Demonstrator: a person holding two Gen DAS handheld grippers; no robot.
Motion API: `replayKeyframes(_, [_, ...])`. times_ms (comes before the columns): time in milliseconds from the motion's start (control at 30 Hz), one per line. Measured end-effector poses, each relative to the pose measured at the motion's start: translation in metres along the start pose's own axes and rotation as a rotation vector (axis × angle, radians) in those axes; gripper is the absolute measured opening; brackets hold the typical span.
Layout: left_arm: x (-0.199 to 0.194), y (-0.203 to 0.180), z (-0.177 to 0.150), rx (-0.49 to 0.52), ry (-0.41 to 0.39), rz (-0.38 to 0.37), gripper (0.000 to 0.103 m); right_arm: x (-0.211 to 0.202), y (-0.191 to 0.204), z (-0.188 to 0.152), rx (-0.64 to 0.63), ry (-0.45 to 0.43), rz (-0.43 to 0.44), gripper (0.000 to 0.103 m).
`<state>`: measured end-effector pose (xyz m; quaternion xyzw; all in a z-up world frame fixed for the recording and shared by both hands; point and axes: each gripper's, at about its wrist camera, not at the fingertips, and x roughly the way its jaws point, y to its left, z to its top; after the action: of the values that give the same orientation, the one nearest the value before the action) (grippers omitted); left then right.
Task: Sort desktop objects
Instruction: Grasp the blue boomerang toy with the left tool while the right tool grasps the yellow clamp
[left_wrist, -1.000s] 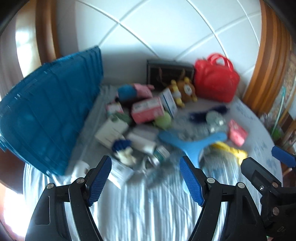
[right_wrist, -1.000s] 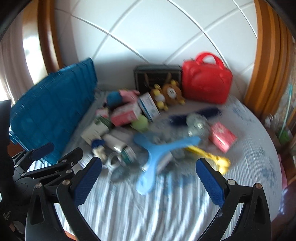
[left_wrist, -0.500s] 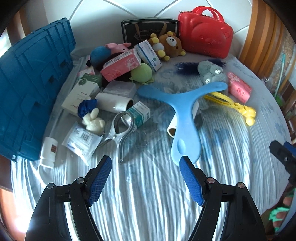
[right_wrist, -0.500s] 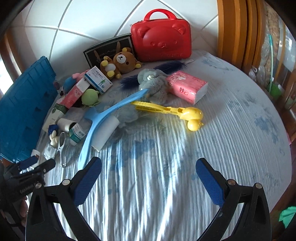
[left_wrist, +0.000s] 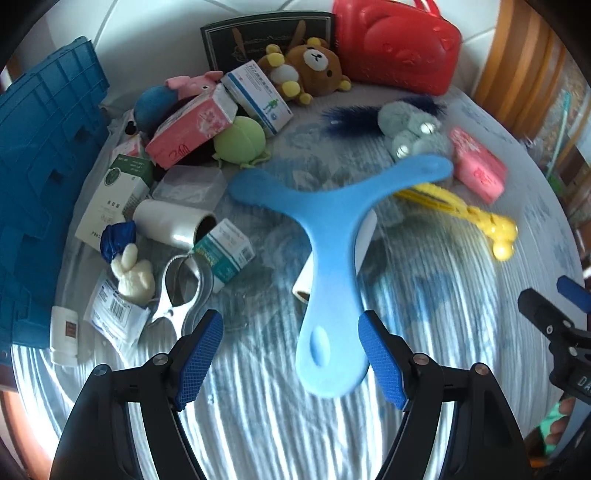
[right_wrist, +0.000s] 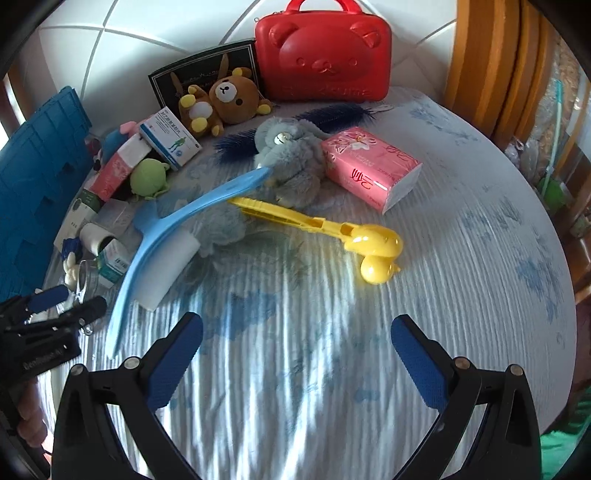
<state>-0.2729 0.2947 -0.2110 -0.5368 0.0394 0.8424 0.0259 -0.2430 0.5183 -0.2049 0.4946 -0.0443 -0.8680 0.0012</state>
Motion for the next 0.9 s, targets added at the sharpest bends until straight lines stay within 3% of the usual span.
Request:
replayKeyframes(300, [0.028,-0.010,0.024,-0.197,-0.013,0.132,0.076,0.055,-0.018,0.044,-0.272,0.092,0.139,0.103])
replayKeyframes(467, [0.044,-0.013,0.032,-0.291,-0.023,0.200,0.077,0.078,-0.019,0.053,-0.347,0.120,0.138,0.103])
replayKeyframes(633, [0.045,-0.030,0.024,-0.315,-0.005,0.145,0.078,0.093,-0.027,0.070,-0.357,0.127,0.116,0.103])
replayKeyframes(700, [0.048,-0.039,0.023,-0.305,-0.005,0.140,0.084,0.104,-0.030,0.073,-0.369,0.160,0.091,0.103])
replayKeyframes(800, [0.050,-0.050,0.024,-0.307,-0.008,0.140,0.084,0.120,-0.034,0.070,-0.364,0.225,0.077,0.103])
replayKeyframes(867, [0.049,-0.055,0.025,-0.304,-0.012,0.133,0.075,0.123,-0.035,0.065,-0.334,0.264,0.134,0.103])
replayKeyframes(900, [0.048,-0.058,0.025,-0.301,-0.016,0.119,0.065,0.123,-0.035,0.063,-0.314,0.284,0.177,0.103])
